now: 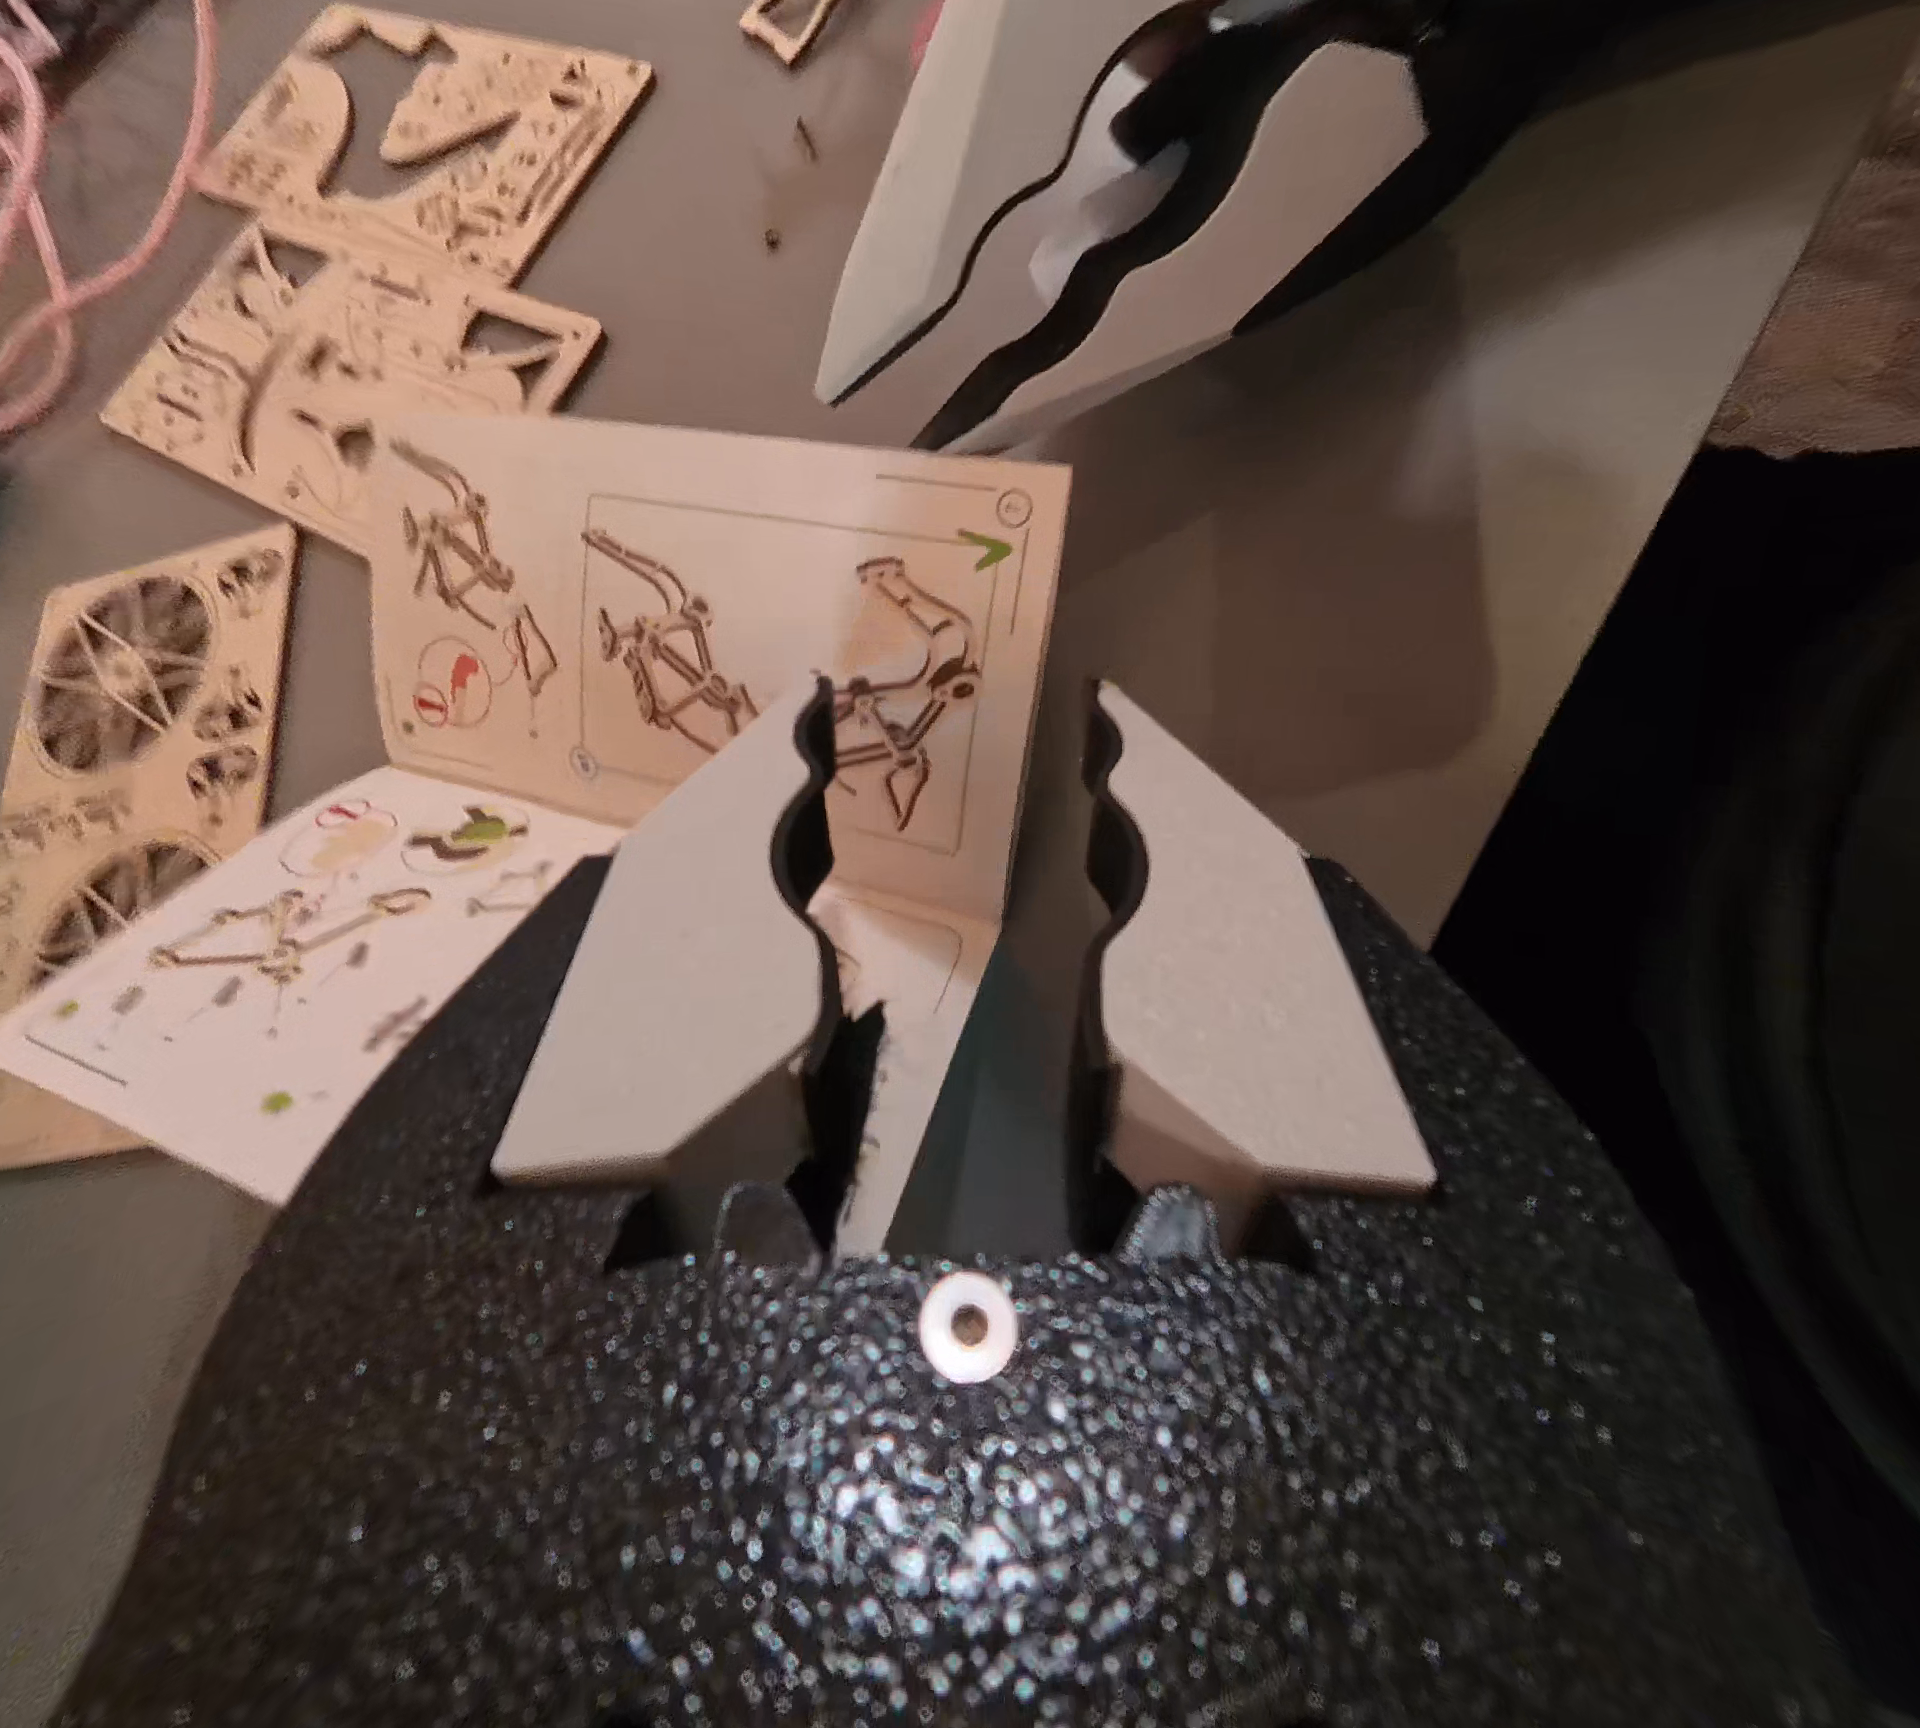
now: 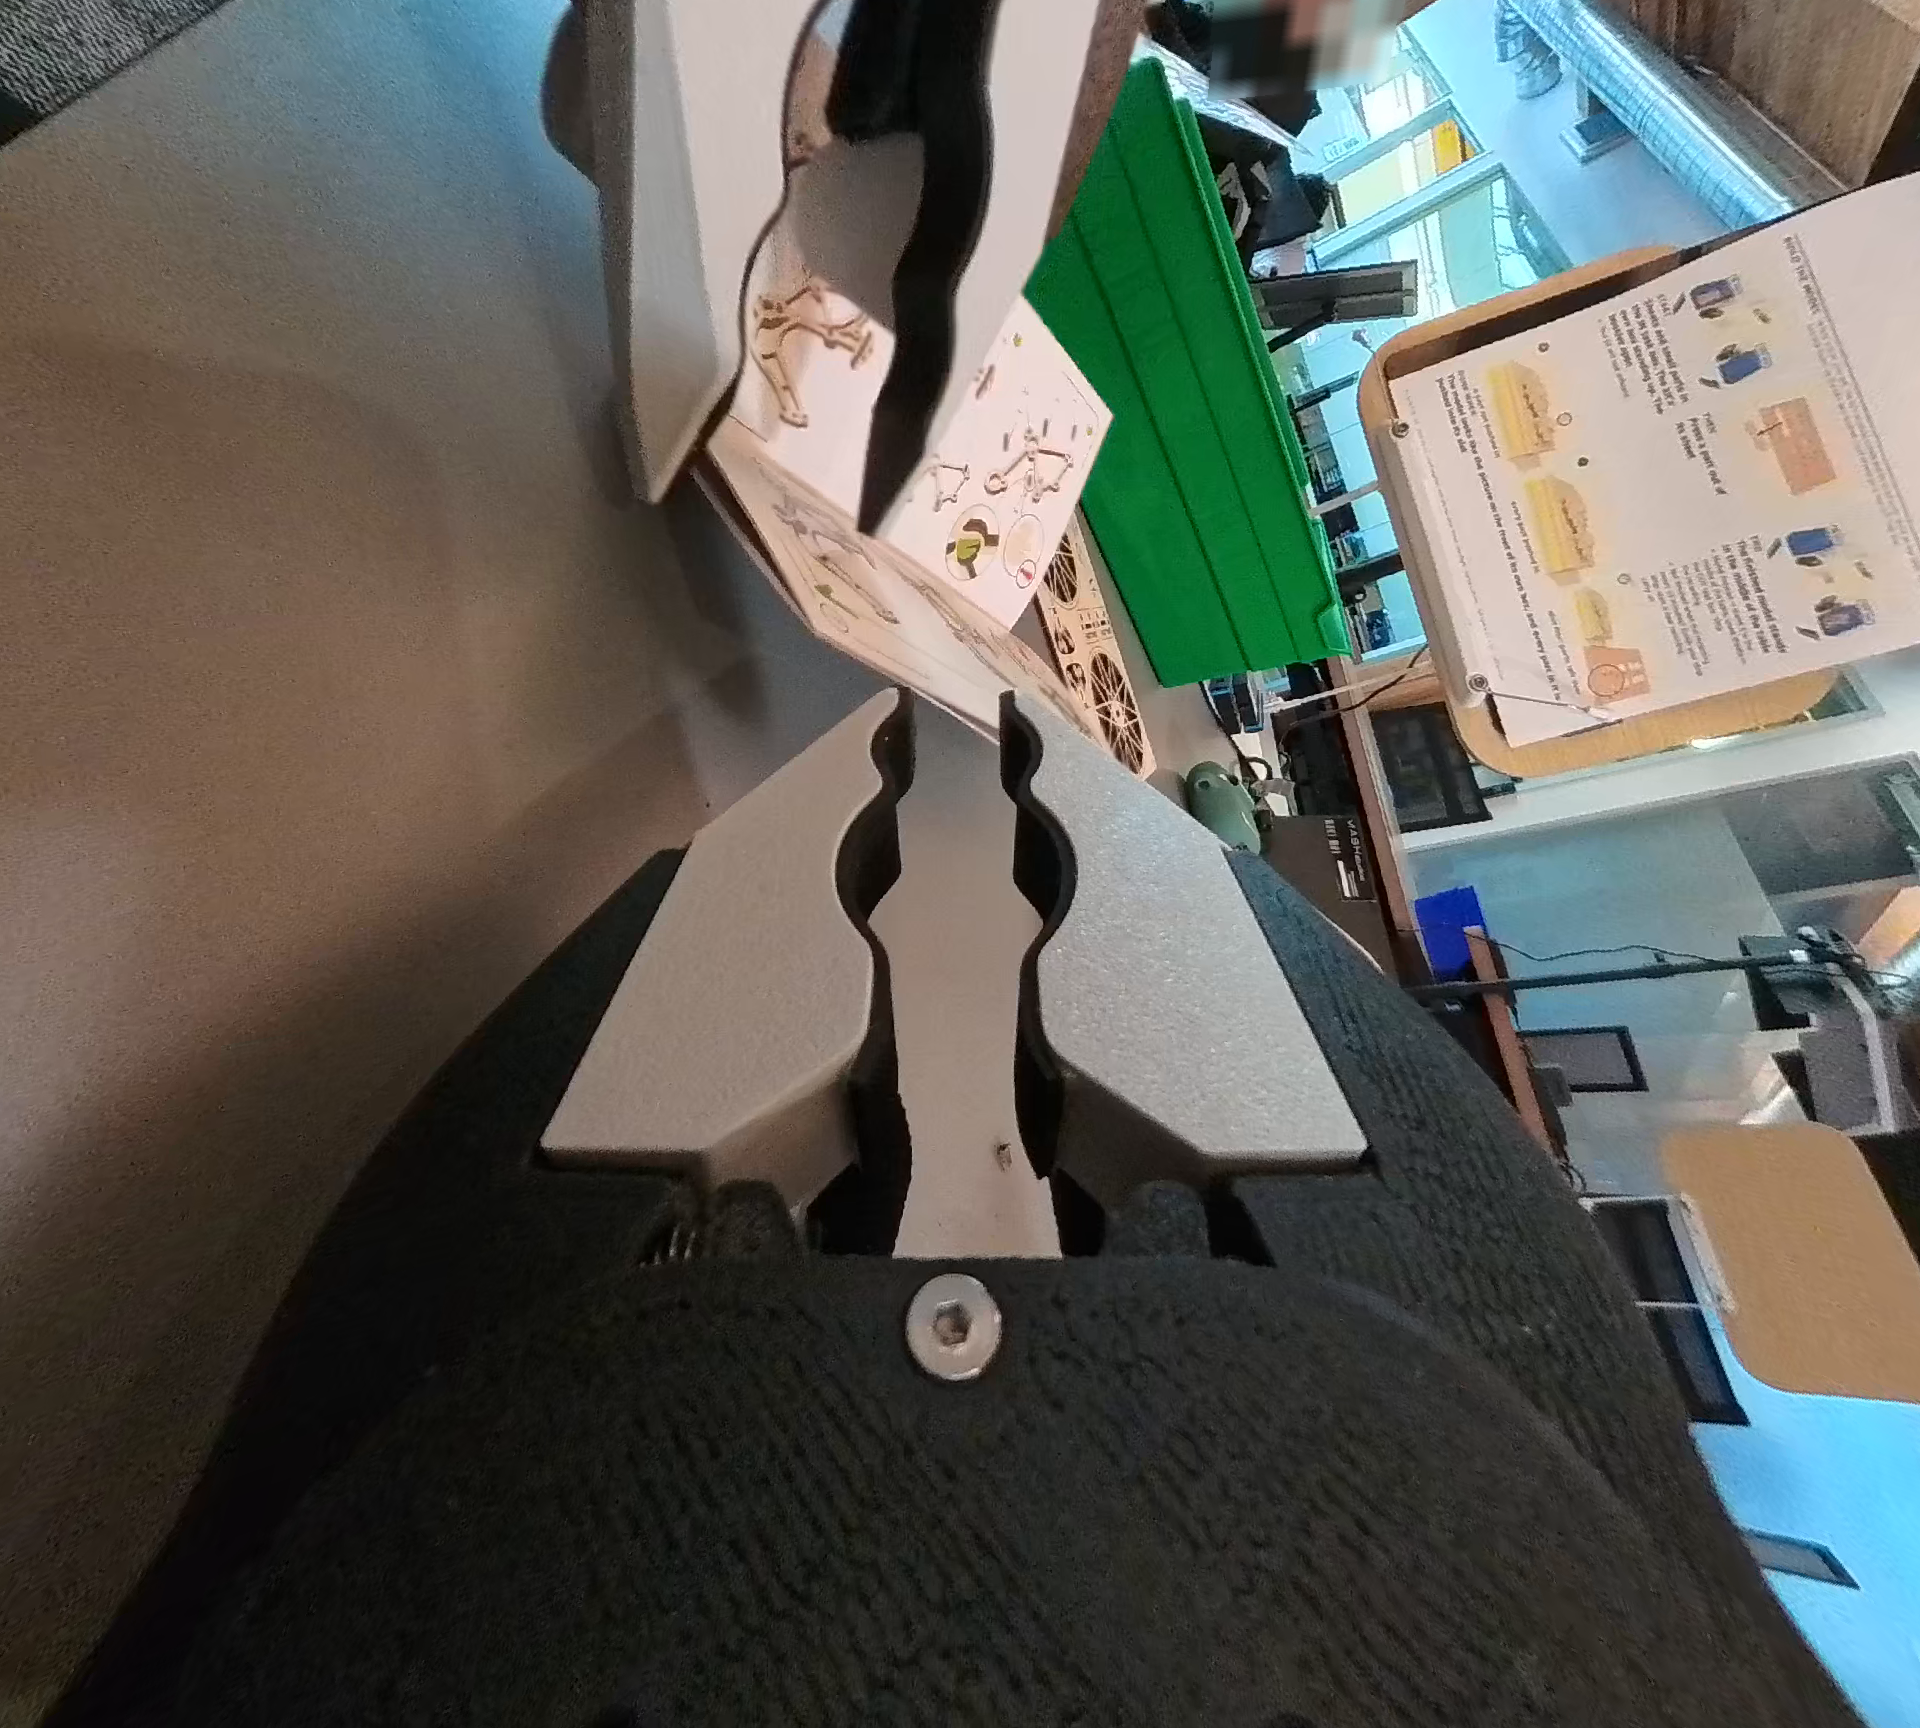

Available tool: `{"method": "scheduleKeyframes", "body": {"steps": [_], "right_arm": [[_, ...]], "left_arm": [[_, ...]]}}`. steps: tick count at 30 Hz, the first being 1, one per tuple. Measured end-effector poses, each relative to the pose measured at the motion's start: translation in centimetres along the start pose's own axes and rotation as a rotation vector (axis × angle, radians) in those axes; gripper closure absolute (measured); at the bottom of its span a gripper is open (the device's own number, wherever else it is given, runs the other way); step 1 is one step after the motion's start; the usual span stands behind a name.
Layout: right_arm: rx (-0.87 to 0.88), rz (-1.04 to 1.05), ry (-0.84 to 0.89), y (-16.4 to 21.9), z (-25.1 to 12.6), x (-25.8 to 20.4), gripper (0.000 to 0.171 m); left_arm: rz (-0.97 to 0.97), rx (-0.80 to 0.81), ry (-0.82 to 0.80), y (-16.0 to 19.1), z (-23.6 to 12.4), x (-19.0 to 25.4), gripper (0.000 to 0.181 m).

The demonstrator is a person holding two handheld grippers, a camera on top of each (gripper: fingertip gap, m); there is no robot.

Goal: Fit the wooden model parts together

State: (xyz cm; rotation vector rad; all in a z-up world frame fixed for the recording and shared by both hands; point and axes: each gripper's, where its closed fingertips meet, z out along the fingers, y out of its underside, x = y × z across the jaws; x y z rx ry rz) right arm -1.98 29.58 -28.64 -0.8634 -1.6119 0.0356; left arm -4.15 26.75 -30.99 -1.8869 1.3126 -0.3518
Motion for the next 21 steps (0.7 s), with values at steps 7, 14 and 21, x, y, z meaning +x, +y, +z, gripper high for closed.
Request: {"method": "scheduleKeyframes", "body": {"steps": [7, 14, 21], "right_arm": [[0.004, 0.006, -0.017, 0.0, 0.2, -0.3, 0.157], [0.029, 0.068, -0.094, -0.2, 0.0, -1.0, 0.141], [0.168, 0.315, -0.215, -1.0, -1.8, -0.2, 0.129]], "left_arm": [[-0.209, -0.023, 0.115, 1.8, 0.4, 0.2, 0.136], [-0.258, 0.02, 0.19, 2.2, 0.1, 0.4, 0.151], [-0.328, 0.101, 0.241, 2.0, -0.3, 0.1, 0.164]]}}
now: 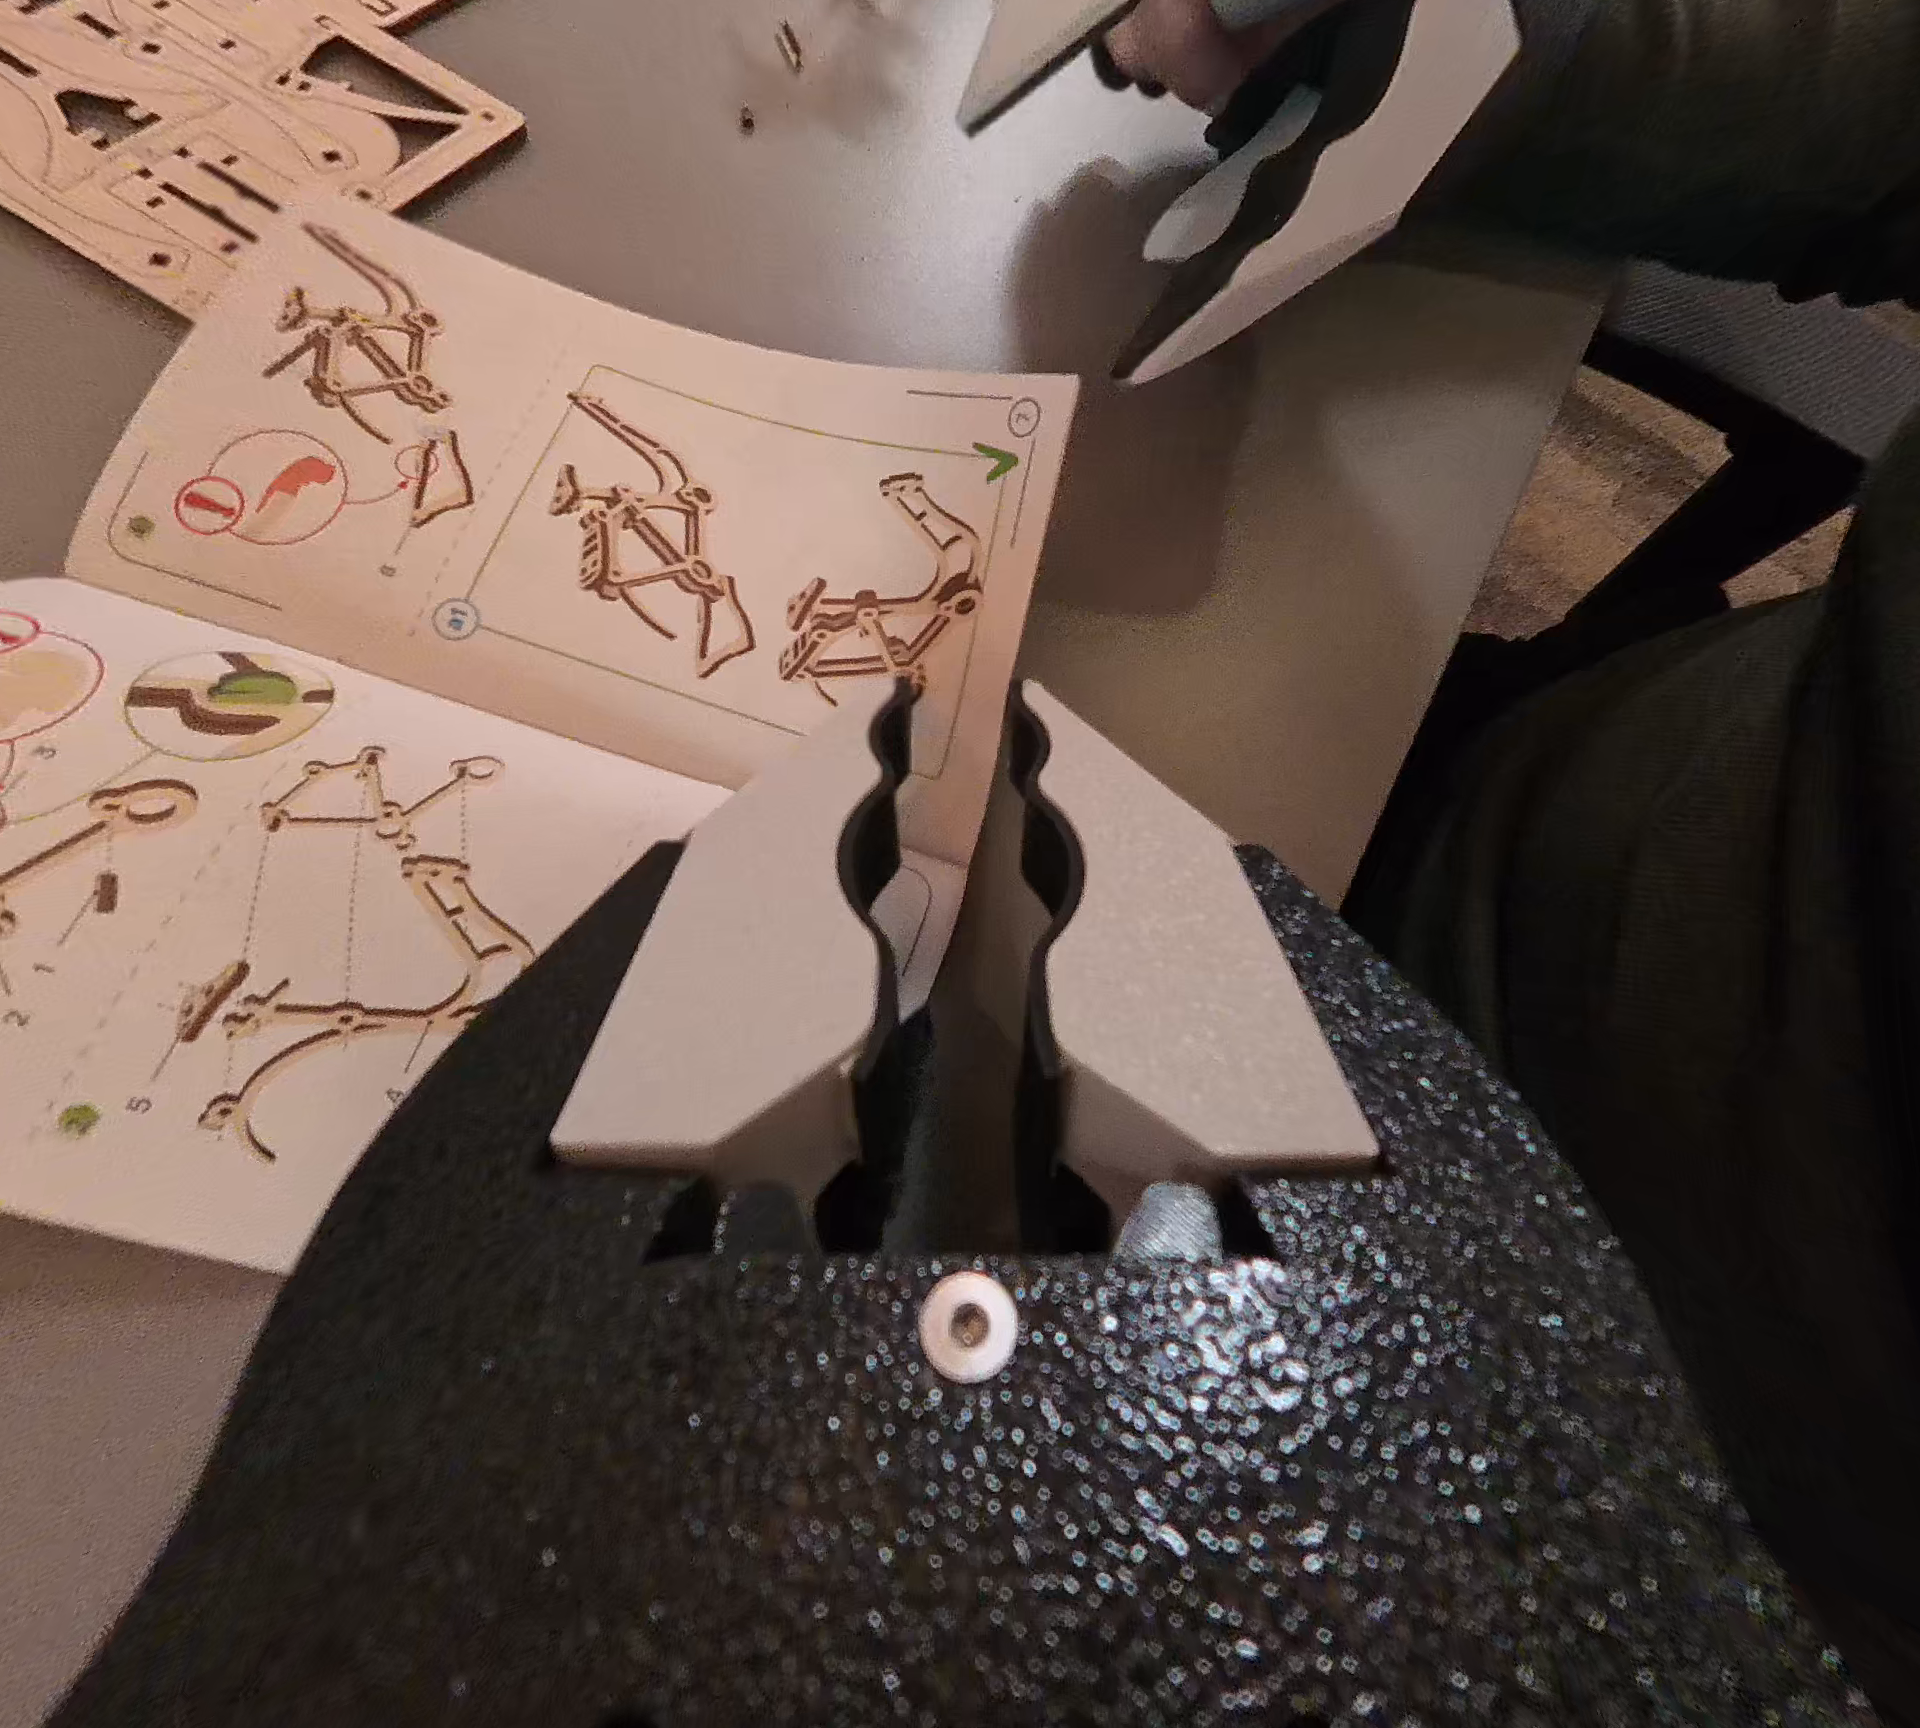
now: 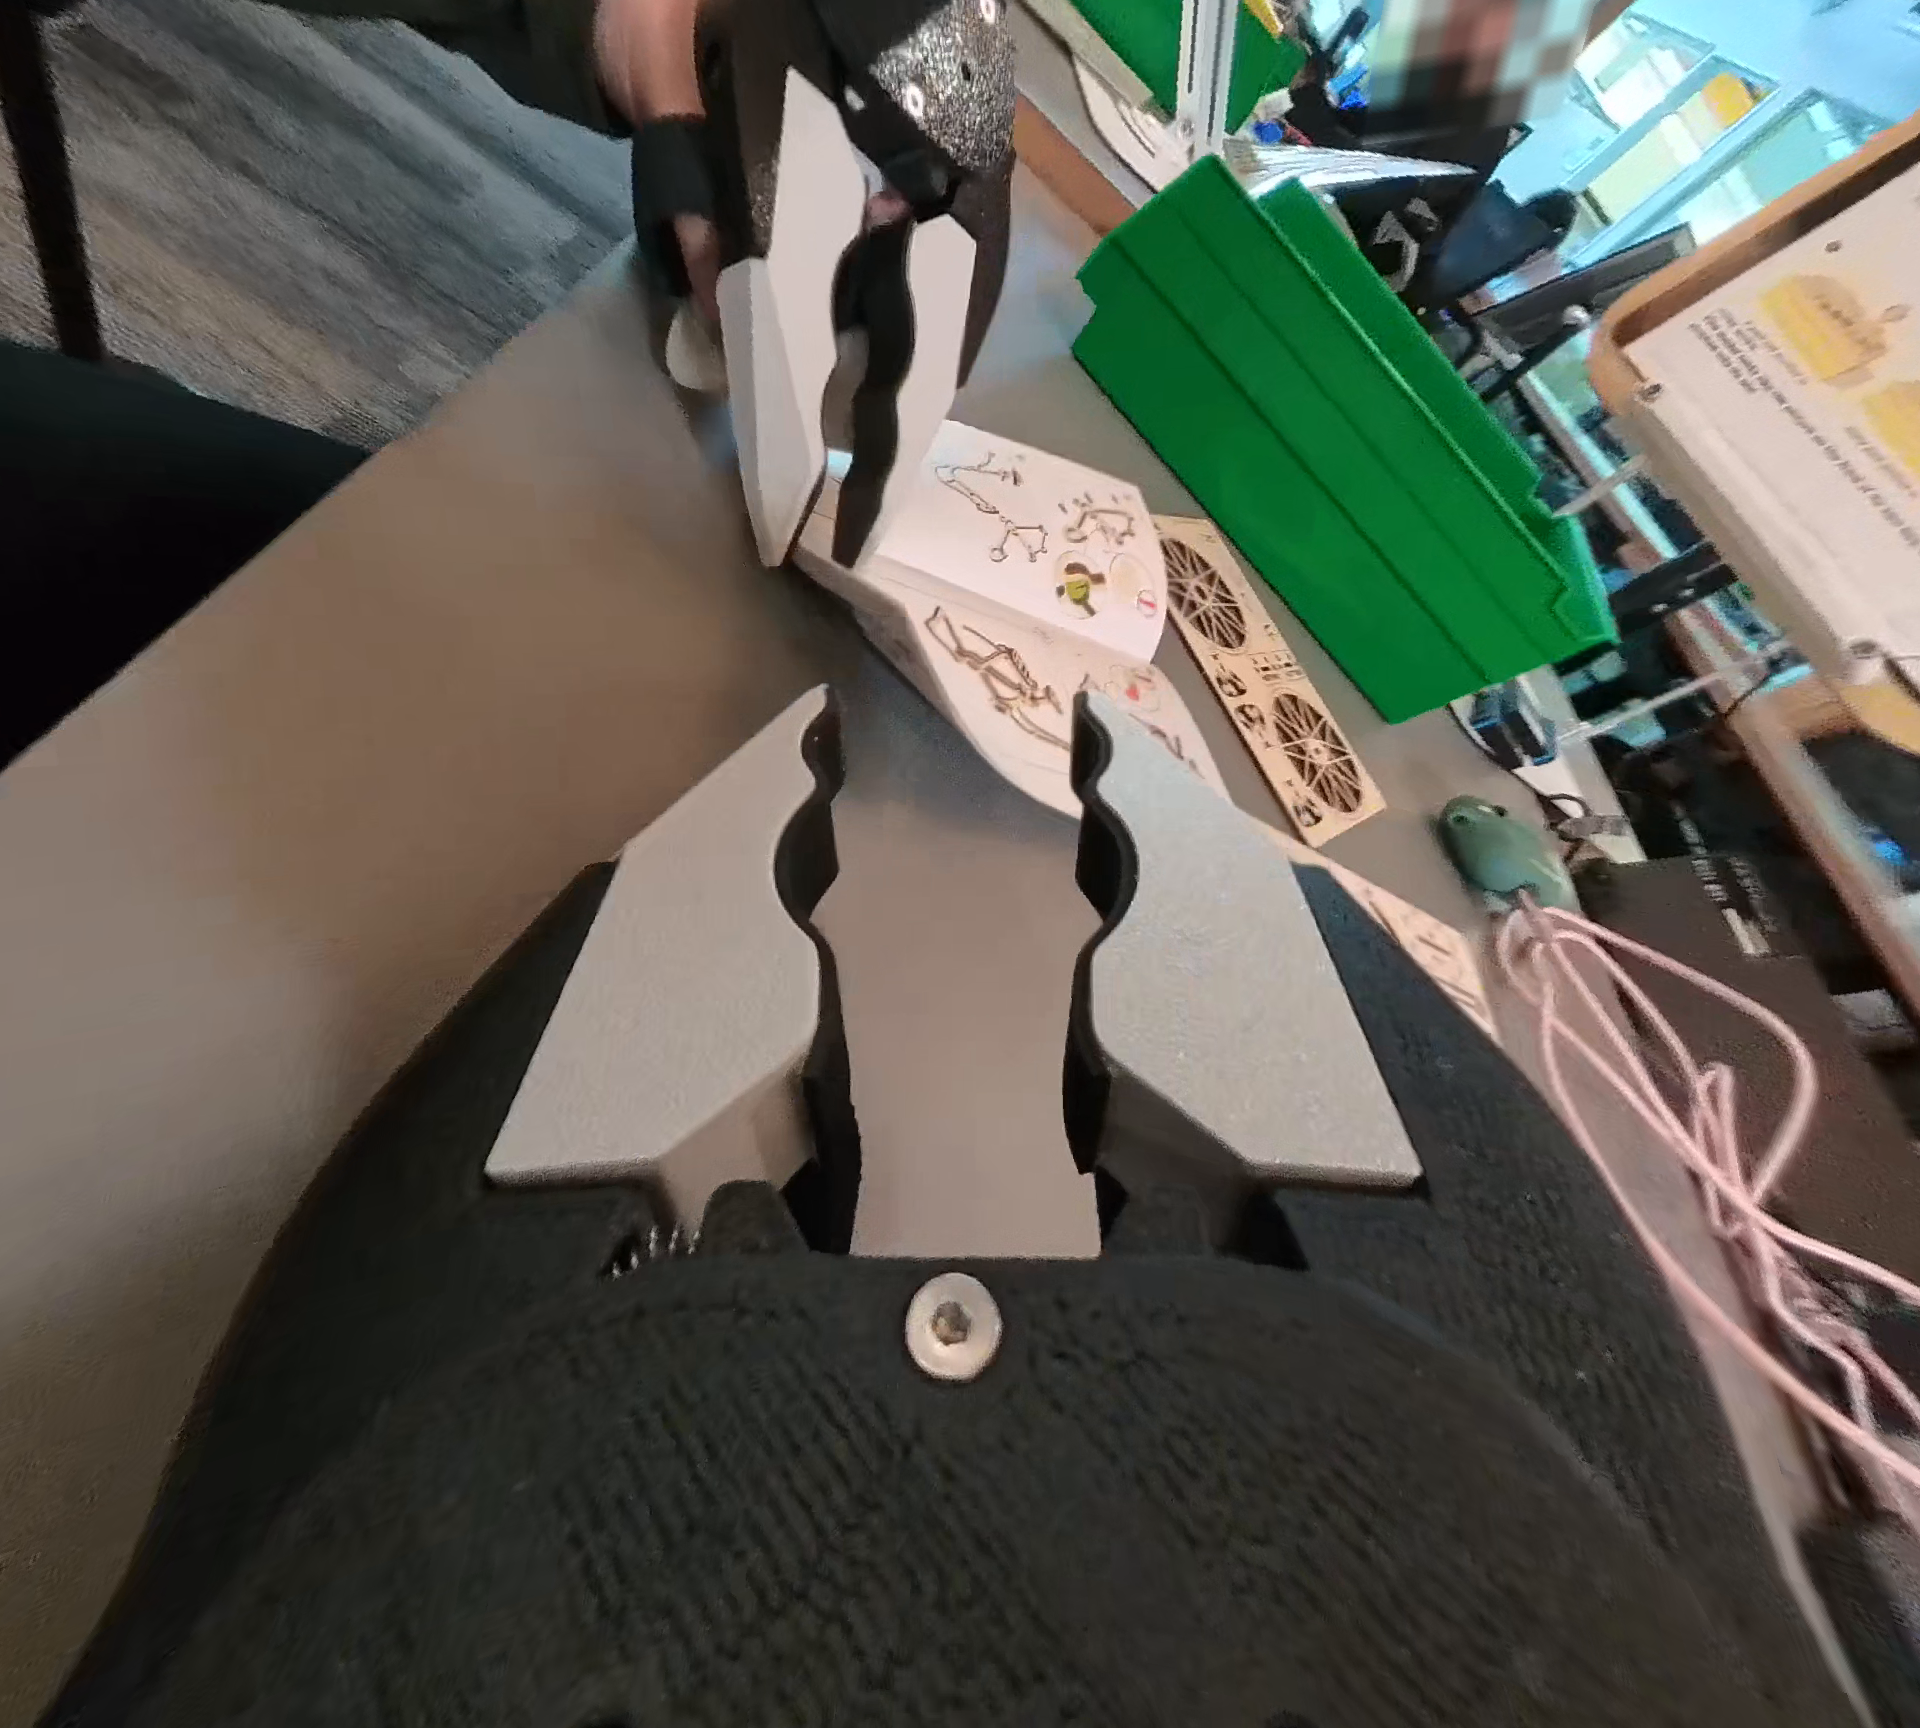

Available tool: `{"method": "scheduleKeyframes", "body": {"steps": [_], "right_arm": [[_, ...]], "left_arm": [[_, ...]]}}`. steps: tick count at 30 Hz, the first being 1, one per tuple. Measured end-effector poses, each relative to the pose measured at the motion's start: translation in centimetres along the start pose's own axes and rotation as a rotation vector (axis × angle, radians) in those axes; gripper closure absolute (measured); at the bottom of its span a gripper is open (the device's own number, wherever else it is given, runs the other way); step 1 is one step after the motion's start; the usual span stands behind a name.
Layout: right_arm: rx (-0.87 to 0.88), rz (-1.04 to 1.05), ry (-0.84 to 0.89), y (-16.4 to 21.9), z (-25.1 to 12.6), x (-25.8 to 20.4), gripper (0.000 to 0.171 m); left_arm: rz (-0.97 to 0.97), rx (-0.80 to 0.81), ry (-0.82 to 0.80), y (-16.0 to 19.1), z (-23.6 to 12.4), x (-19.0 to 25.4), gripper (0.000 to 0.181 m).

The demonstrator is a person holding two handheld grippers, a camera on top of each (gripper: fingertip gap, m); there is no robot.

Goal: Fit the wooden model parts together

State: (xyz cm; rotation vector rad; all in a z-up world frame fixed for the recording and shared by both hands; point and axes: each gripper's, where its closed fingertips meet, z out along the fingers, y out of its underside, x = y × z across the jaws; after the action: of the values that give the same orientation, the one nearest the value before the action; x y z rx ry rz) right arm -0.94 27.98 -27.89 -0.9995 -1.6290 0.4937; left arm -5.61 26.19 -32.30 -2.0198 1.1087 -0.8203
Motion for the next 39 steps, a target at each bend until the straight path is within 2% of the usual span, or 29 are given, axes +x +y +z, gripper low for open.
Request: {"method": "scheduleKeyframes", "body": {"steps": [18, 39], "right_arm": [[0.025, 0.079, -0.095, -0.6, 0.6, -1.4, 0.13], [0.05, 0.095, -0.163, -1.1, 0.6, -2.5, 0.131]], "left_arm": [[-0.143, 0.039, 0.12, -0.4, -0.5, 0.2, 0.165], [-0.196, 0.043, 0.179, -0.4, -0.7, 0.6, 0.176]]}}
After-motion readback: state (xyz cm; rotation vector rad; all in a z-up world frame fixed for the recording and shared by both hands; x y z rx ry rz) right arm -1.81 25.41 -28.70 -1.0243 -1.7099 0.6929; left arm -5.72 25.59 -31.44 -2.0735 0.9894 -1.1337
